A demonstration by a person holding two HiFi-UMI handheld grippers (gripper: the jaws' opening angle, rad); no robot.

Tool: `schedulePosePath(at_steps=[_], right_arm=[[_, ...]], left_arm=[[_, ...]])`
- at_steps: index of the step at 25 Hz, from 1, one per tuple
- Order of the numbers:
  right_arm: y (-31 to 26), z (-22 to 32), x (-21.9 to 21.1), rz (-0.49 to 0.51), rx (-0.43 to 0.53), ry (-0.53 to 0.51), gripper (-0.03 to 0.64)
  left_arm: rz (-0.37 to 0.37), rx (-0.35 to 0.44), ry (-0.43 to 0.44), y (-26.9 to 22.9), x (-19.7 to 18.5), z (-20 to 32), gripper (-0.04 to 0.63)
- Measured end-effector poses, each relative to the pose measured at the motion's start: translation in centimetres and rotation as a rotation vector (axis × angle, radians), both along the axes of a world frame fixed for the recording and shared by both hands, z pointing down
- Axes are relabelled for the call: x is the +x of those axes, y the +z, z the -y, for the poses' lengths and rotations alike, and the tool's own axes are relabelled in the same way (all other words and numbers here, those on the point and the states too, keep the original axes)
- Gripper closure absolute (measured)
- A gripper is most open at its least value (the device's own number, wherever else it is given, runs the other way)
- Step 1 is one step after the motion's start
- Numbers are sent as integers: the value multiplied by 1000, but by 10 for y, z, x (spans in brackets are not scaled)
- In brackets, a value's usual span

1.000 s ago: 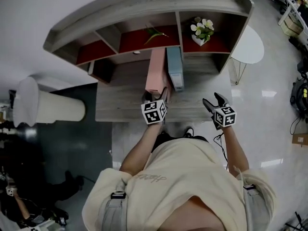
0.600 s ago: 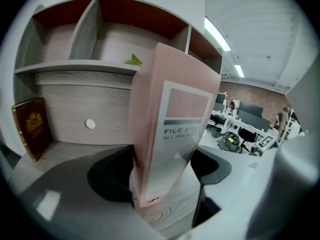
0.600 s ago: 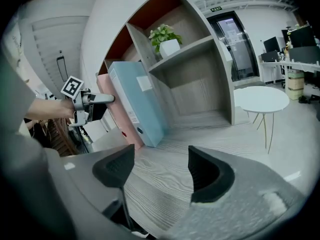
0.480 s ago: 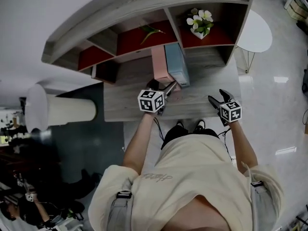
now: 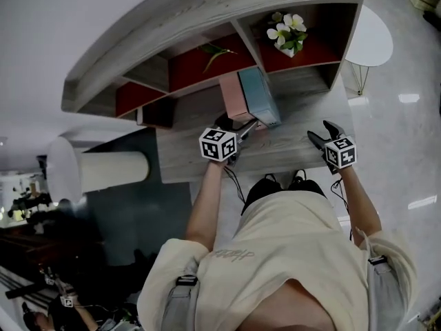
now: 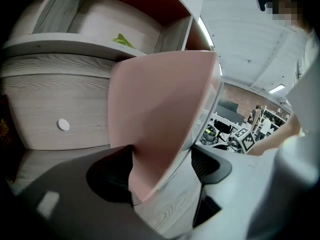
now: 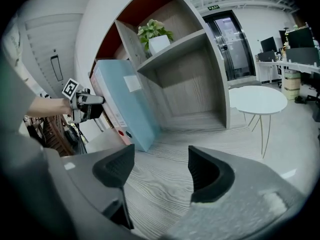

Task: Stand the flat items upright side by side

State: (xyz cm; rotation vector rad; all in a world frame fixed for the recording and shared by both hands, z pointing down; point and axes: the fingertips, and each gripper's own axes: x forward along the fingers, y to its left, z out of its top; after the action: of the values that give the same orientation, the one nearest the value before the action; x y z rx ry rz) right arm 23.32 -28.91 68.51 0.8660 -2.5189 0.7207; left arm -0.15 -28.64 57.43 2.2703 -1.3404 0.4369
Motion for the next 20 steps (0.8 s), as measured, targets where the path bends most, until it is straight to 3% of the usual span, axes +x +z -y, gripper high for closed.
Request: schedulePosePath(at_steps=[4, 11, 14, 17, 20], right_arm=[[-16, -5, -12, 6, 16, -6, 288], [-47, -13, -17, -8, 90, 31, 289], [-67, -21, -21, -4, 123, 25, 325], [-94, -33, -31, -9, 188, -6, 339], [-122, -41, -39, -17, 267, -37, 366]], left_arm=[[0, -5, 0, 1, -3, -7, 239], [-80, 8, -19, 4, -9, -42, 300], [-81, 20, -24, -1, -19, -60, 343], [-79, 69, -42, -16, -31, -77, 371], [-134, 154, -104, -50, -46, -86, 431]])
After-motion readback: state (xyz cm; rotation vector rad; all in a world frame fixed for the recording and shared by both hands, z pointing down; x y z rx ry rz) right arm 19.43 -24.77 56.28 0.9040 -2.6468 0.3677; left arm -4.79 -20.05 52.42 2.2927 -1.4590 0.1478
